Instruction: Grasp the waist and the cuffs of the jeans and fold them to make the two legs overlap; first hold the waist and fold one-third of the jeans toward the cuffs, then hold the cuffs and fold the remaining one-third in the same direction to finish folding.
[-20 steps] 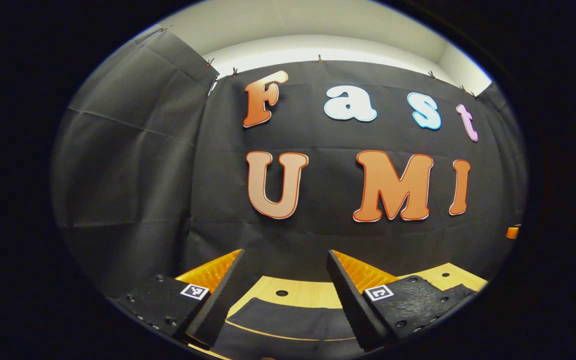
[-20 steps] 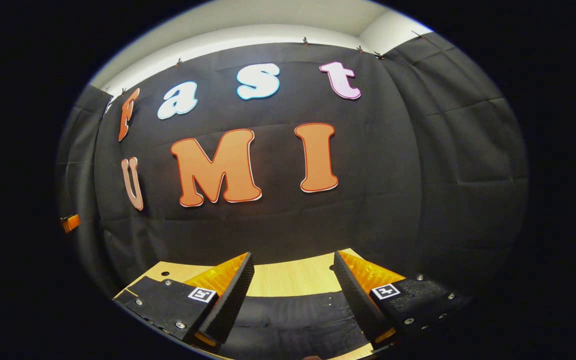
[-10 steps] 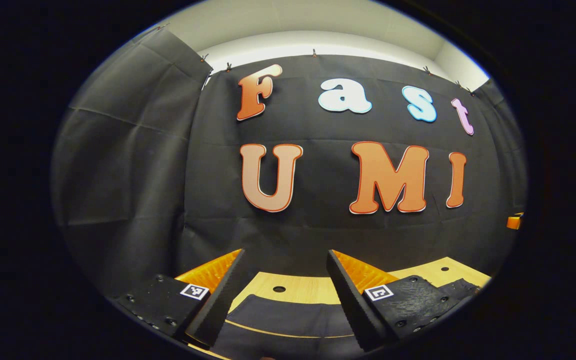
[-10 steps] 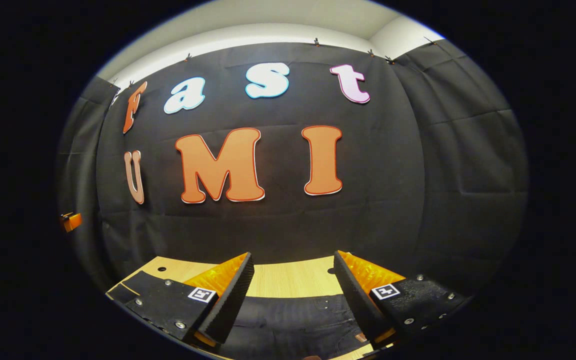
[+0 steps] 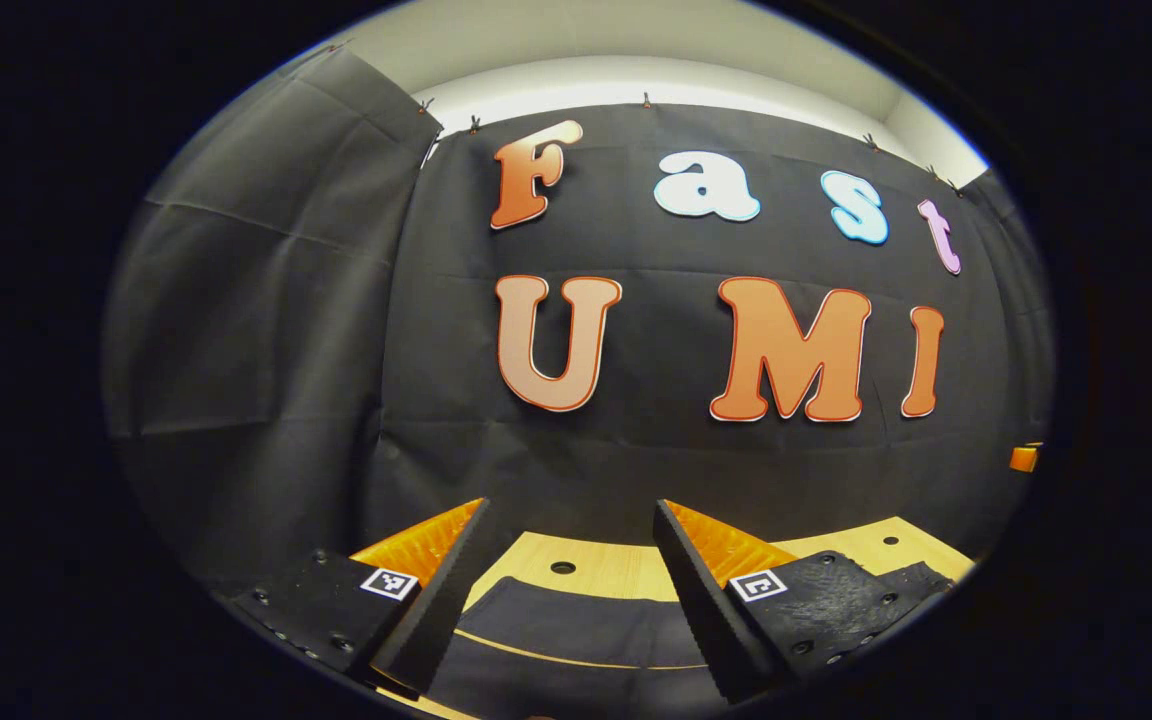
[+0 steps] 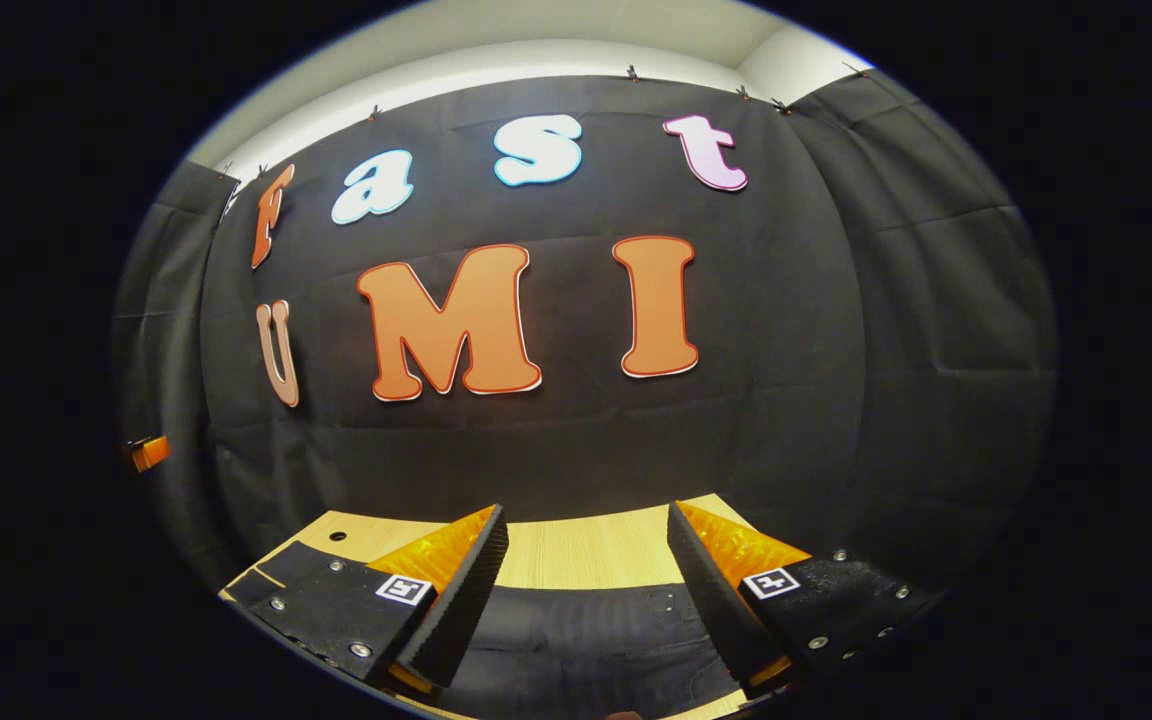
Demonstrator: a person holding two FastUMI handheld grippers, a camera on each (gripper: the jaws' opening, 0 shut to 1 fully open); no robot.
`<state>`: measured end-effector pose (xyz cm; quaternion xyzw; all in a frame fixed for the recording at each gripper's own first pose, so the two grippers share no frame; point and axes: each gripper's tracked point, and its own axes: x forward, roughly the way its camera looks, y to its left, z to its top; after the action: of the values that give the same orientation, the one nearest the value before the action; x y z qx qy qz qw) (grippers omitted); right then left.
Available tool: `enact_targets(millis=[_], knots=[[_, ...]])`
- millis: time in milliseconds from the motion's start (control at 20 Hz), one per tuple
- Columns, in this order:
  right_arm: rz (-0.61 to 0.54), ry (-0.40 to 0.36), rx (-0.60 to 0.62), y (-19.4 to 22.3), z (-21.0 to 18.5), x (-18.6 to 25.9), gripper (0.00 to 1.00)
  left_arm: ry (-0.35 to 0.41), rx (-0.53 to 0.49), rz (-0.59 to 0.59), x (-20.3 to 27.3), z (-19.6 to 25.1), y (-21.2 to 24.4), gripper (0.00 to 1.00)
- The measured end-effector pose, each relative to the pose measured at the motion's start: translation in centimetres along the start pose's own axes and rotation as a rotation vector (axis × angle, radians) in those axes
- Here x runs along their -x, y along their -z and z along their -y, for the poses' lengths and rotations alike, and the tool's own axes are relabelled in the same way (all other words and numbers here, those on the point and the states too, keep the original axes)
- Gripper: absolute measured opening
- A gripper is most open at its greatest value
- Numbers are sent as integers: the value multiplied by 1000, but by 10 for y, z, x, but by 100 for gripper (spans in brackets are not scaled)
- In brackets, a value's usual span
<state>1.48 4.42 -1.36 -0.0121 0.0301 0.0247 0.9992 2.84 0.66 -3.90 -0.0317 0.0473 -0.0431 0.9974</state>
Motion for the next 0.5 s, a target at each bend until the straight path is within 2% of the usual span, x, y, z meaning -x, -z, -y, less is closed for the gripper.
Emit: enact_targets(millis=[50,100,150,250,300,400,500], knots=[[-5,-3,-5,3,-1,-1,100,-4,17,-16,1,-3,5,97],[-17,-10,-17,6,-2,-2,97,-13,42,-33,2,-6,11,97],[-29,-16,-36,11,-3,-3,98,-22,69,-55,4,-10,20,95],[-52,-23,-78,19,-4,-6,100,-26,138,-123,6,-12,46,98],[-63,-30,-101,23,-6,-7,98,-31,178,-157,9,-15,58,98],[-83,-42,-134,29,-8,-8,97,-46,280,-228,17,-18,89,97],[-105,-43,-145,37,-9,-11,97,-53,442,-309,24,-26,129,98]])
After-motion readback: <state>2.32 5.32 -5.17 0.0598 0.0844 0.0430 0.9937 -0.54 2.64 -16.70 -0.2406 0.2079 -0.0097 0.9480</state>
